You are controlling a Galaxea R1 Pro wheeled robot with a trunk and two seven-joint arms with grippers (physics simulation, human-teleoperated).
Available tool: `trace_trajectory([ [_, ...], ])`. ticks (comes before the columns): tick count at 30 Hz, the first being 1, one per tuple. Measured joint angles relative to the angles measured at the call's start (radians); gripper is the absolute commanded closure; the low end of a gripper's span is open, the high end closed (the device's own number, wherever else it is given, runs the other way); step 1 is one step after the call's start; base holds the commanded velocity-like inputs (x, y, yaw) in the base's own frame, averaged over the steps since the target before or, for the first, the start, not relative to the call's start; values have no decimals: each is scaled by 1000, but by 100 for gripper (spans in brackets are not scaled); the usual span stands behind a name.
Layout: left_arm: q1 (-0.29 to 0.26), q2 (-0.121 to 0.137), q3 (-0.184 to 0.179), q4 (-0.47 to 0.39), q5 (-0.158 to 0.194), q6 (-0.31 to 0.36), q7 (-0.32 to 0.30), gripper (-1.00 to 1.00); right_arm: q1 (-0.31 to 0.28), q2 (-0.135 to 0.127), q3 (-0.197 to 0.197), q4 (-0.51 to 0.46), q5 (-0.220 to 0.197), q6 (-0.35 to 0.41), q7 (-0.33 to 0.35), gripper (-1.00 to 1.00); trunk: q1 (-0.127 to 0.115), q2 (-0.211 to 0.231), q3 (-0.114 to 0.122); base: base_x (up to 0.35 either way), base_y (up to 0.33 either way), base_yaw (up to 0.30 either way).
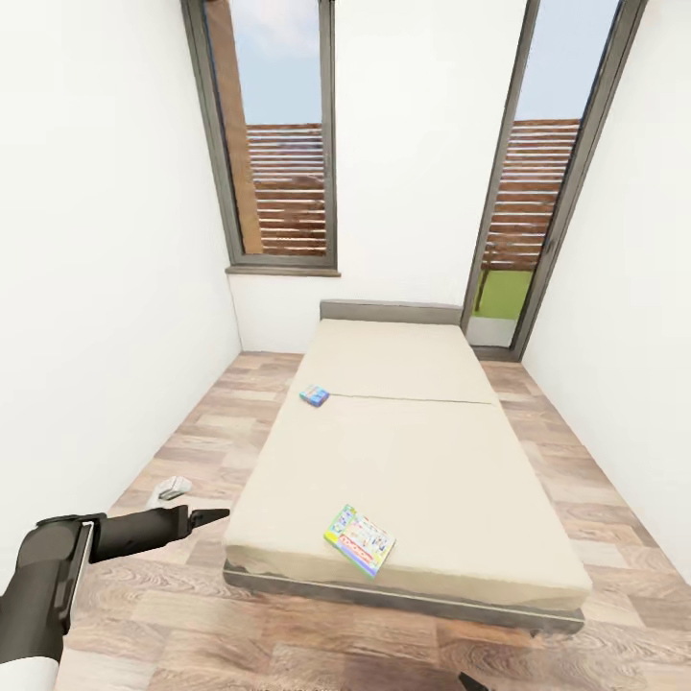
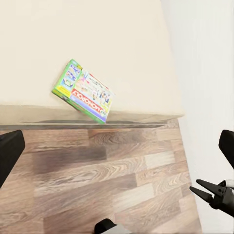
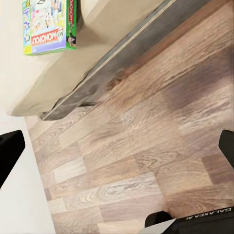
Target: Put all the toys in the child's room - the three board games (two on the bed and one on the table), the two jigsaw puzzles on the table, and the tennis ball on the table - inside the toy box on the table in the child's room.
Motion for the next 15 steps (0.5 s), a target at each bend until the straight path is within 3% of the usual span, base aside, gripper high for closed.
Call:
trace_trajectory([
  [10, 0, 2, 1, 0, 0, 0, 0, -100, 0, 1, 1, 0, 2, -1, 0, -100, 0, 0, 10, -148, 220, -231],
  [15, 0, 4, 2, 0, 0, -1, 0, -100, 0, 2, 1, 0, 6, -1, -2, -100, 0, 0, 12, -115, 261, -99],
])
